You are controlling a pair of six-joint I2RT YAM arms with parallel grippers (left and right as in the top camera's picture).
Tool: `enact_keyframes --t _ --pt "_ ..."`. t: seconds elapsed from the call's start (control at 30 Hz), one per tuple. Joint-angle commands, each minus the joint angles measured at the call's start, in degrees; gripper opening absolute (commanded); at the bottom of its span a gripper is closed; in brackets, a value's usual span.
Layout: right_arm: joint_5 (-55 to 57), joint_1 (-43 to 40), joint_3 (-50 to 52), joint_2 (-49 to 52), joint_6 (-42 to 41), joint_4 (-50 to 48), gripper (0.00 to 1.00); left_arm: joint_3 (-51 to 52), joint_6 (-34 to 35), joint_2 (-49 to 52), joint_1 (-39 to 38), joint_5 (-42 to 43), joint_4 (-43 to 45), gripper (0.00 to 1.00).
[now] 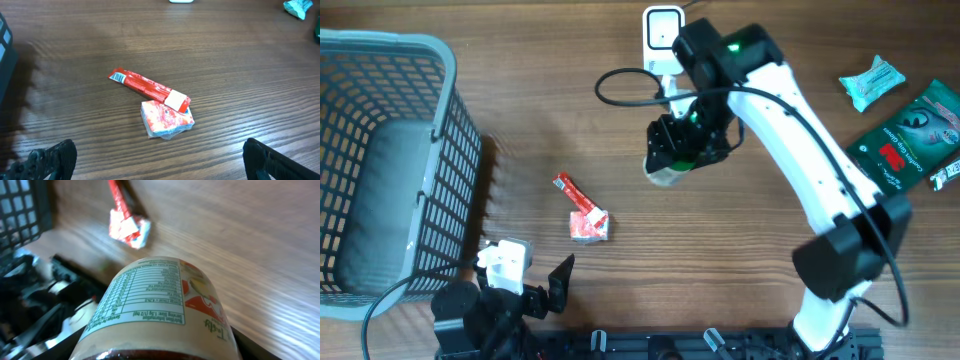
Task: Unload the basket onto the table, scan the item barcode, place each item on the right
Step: 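Hold the jar up under the white scanner window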
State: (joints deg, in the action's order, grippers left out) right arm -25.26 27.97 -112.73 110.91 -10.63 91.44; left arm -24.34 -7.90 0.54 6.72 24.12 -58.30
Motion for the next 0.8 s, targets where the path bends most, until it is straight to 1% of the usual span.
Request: enact_keyframes --t 0.0,0.07,0.13,0.23,0.3,0.37,0.47,0.57,0.77 --pt "9.0 0.1 -1.2 -3.2 -4.0 -2.4 0.59 0.1 -0.7 -0.2 0.2 0.9 0.2 1.0" --pt "9.0 0.1 -1.2 -3.3 -4.6 -5.4 0.56 0.1 -0.7 -0.2 0.2 0.9 0.2 1.0" --pt "9.0 0.1 -1.2 -3.3 -5.1 -9.4 0.56 0.1 -0.7 -0.2 0.2 0.9 0.2 1.0" --pt "9.0 0.1 -1.2 -3.3 -9.9 -18.4 0.56 0.1 -0.7 -0.2 0.2 0.9 0.2 1.0" --pt "9.9 0.1 -1.2 -3.3 -12.0 -22.4 0.56 0.1 -0.7 -0.2 0.2 0.9 0.2 1.0" --pt "14.0 0.1 -1.2 -3.3 -13.9 -24.5 0.56 0.1 -0.7 -0.2 0.2 0.9 0.2 1.0" --pt "20.2 0.1 -1.2 -3.3 -14.0 -25.0 0.56 0.1 -0.7 -0.2 0.2 0.9 0.2 1.0" --pt "23.8 0.1 -1.2 -3.3 -13.7 -25.6 0.55 0.1 -0.7 -0.2 0.2 0.9 0.2 1.0" --pt "30.3 0.1 -1.2 -3.2 -13.3 -32.0 0.55 0.1 -0.7 -0.2 0.2 0.9 0.2 1.0"
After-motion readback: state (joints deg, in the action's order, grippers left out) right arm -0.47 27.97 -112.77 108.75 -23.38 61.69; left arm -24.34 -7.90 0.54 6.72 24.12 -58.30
